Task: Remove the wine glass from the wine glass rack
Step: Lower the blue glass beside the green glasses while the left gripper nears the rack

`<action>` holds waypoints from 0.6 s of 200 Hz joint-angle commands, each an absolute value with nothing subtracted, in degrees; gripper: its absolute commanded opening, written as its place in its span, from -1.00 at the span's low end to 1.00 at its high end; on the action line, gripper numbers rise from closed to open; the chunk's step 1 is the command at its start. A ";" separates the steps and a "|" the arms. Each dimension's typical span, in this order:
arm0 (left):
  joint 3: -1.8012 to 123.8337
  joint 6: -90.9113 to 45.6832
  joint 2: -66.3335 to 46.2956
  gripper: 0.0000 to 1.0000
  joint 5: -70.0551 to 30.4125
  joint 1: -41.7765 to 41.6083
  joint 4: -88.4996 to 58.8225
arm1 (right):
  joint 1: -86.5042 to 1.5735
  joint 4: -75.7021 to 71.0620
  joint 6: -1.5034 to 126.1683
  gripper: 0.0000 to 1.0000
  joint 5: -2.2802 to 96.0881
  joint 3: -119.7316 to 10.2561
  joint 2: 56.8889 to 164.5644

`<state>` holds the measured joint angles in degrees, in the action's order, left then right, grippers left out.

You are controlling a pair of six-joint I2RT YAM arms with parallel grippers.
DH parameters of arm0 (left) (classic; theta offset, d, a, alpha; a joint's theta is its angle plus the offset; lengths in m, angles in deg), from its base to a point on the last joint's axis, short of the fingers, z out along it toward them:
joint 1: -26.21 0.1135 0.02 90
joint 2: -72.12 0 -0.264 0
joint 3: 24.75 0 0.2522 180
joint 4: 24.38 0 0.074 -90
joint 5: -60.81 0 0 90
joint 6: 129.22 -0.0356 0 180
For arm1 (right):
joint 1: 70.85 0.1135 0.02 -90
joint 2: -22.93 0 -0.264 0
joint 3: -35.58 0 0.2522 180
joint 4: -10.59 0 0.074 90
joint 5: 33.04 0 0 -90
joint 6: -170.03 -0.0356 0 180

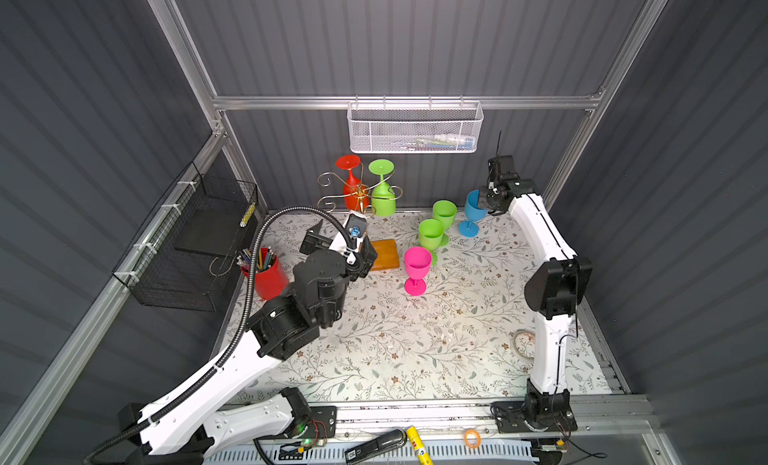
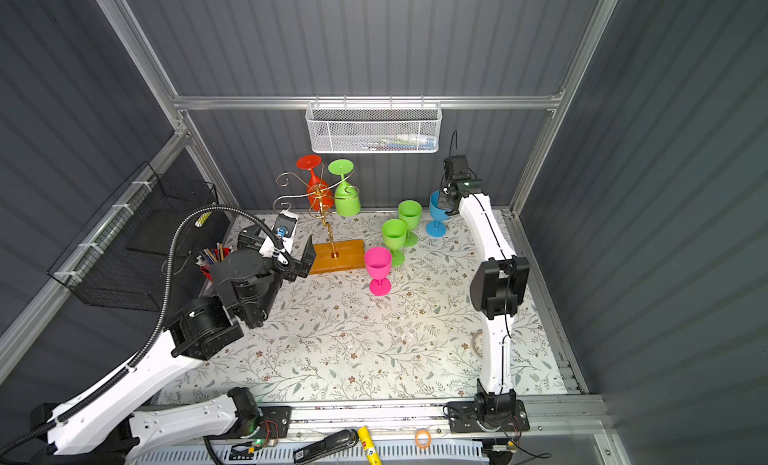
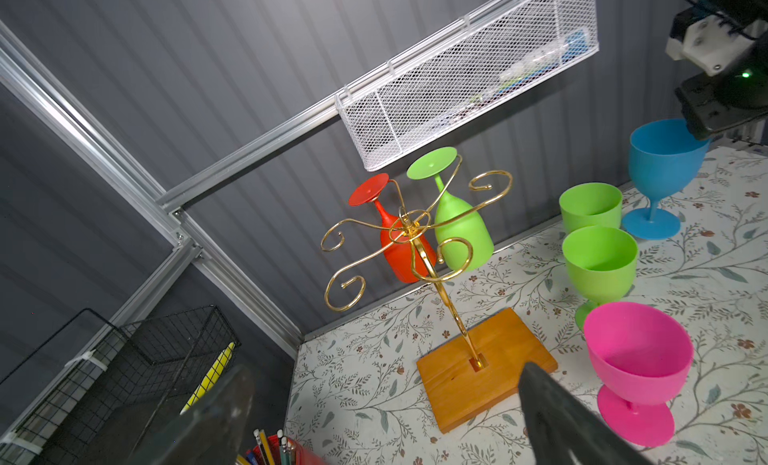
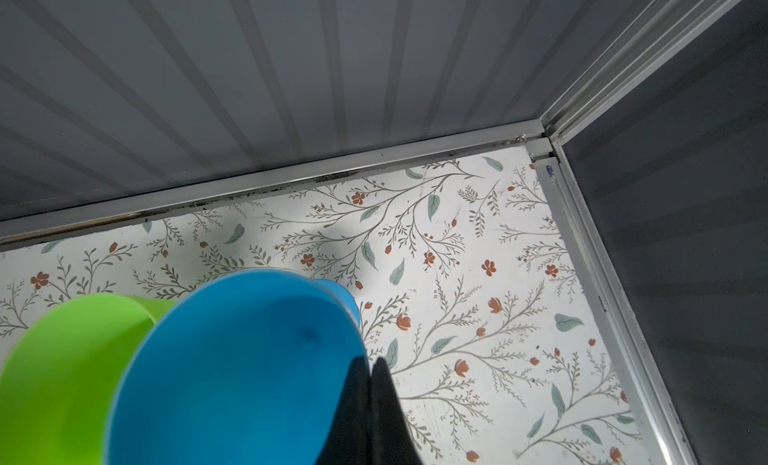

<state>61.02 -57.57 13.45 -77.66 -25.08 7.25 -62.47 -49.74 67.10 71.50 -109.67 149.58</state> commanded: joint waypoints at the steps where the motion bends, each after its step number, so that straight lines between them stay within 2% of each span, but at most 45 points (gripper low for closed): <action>1: 63.15 -52.58 11.56 1.00 -71.56 -20.59 9.38 | -62.94 -49.36 67.72 -1.00 70.77 -112.15 150.60; 67: 64.65 -42.36 7.92 0.99 -56.37 -5.26 11.85 | -63.00 -47.39 68.76 -1.00 70.04 -113.86 153.68; 120: 64.35 -39.68 5.59 0.99 -51.74 -1.84 11.34 | -63.03 -46.40 69.90 -1.00 69.97 -116.35 156.94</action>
<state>63.01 -42.38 6.59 -55.58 -2.31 11.12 -62.73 -47.92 68.76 70.21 -114.87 155.67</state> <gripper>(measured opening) 0.997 0.049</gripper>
